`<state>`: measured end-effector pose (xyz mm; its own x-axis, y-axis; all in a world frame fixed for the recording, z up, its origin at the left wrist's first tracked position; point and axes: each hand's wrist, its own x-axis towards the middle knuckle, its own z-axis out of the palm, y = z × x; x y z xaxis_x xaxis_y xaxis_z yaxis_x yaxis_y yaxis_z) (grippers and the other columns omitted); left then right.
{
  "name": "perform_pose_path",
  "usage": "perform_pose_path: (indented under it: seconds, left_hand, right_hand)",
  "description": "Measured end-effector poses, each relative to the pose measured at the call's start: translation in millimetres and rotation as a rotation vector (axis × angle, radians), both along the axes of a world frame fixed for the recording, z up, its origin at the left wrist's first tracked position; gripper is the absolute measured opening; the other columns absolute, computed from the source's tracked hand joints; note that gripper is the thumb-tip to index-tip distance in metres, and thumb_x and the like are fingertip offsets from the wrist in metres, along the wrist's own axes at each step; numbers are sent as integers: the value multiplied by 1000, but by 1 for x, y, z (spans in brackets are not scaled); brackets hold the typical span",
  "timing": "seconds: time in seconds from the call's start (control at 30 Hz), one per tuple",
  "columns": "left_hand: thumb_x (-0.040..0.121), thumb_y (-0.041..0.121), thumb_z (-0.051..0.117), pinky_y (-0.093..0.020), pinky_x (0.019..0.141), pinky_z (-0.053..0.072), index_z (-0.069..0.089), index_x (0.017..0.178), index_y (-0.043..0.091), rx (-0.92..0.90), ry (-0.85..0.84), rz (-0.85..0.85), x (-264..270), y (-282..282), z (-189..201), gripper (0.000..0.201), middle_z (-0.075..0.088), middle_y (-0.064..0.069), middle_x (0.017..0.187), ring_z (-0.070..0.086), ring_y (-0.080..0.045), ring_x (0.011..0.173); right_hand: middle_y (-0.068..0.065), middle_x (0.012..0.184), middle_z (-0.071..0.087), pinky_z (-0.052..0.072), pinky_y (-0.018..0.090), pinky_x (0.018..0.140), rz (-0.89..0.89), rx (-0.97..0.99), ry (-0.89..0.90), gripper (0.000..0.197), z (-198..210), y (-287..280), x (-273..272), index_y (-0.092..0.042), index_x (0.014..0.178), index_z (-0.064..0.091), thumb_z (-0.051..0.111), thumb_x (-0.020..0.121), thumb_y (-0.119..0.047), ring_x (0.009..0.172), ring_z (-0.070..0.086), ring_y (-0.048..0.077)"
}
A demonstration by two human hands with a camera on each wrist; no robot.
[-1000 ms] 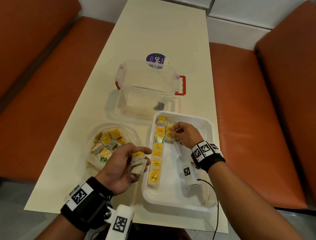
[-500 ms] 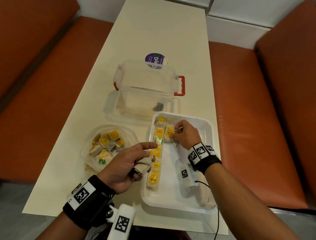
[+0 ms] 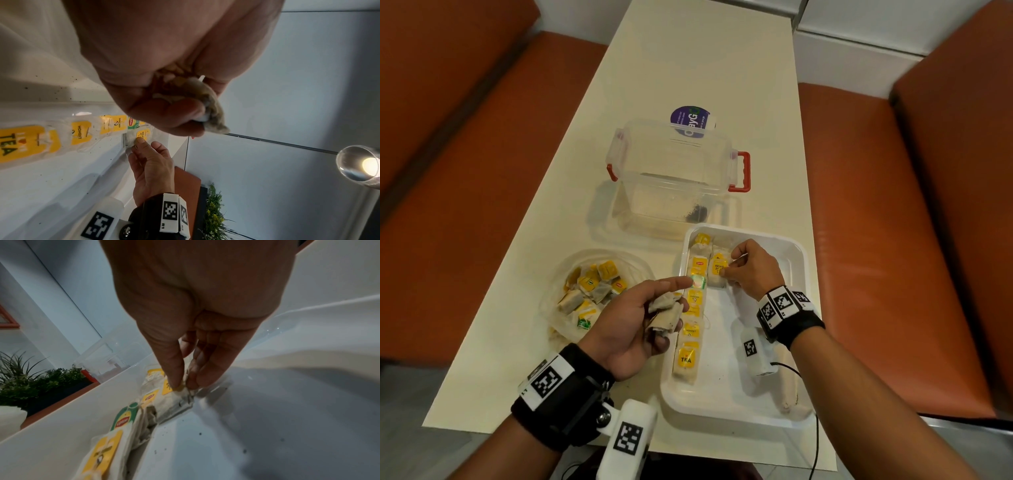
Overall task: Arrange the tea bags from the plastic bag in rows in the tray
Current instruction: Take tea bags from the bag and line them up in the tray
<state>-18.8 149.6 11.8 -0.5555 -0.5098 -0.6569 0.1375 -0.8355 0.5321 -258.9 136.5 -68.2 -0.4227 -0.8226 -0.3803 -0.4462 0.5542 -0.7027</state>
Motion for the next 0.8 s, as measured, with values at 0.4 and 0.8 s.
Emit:
perform_pose_path:
  seconds: [0.4, 0.8]
  left_hand:
    - [98, 5, 49, -22, 40, 35, 64, 122, 29, -263, -74, -21, -6, -5, -1, 37, 70, -8, 88, 46, -17, 61]
    - [99, 7, 54, -23, 50, 41, 45, 138, 39, -533, -133, -161, -20, -6, 2, 51, 70, 8, 80, 47, -2, 55]
  right_hand:
    - [-3, 78, 69, 60, 41, 73, -13, -76, -6, 21, 19, 11, 5, -21, 86, 58, 78, 85, -27, 70, 71, 16]
    - [-1, 76, 72, 46, 27, 59, 176, -125, -343, 25, 95, 43, 37, -16, 91, 74, 71, 89, -41, 60, 58, 10]
